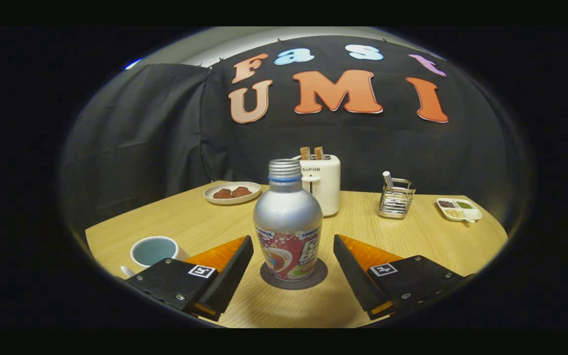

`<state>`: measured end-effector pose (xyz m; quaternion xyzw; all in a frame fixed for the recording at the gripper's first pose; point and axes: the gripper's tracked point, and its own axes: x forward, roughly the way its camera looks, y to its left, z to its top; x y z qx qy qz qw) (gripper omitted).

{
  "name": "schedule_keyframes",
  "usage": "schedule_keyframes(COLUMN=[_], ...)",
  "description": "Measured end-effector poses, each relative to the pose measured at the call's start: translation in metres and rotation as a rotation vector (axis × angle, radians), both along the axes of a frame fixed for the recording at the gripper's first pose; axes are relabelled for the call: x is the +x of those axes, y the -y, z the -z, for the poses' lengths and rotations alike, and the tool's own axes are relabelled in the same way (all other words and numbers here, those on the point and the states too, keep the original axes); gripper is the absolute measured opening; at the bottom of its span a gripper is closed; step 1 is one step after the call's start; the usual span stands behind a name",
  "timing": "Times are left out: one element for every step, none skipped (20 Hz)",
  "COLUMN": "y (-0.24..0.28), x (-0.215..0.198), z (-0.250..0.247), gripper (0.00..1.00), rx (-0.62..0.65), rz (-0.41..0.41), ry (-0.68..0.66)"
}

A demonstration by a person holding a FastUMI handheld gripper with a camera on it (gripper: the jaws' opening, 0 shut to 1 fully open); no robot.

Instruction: Take the bottle from table, then pour the juice into the cup, finally place the bottle on the coaster

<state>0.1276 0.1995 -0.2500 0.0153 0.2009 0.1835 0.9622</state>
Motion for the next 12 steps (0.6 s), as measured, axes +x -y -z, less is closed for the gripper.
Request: schedule_keyframes(y=[0.005,0.009,0.013,0.018,0.022,0.027,0.034,0.039,0.045,0.051,0.059,0.068], x=[-0.003,-0.007,-0.010,-0.014,-0.018,-0.023,-0.027,-0.032,-0.037,-0.043,-0.049,-0.056], z=[-0.012,-0.025,-0.038,-0.051,-0.065,-0.077,-0.087,-0.098,-0.108,-0.119,-0.129,-0.137], gripper=[0.97,0.97,0.97,0.97,0.97,0.97,0.97,0.97,0.97,0.97,0.97,0.97], rx=[0.007,0.011,0.022,0.035,0.049,0.060,0.065,0.069,0.075,0.077,0.073,0.060], rz=[0.003,0.010,0.015,0.021,0.027,0.033,0.044,0.053,0.060,0.071,0.084,0.105], ry=[0.024,0.048,0.076,0.103,0.128,0.148,0.167,0.186,0.206,0.225,0.245,0.259])
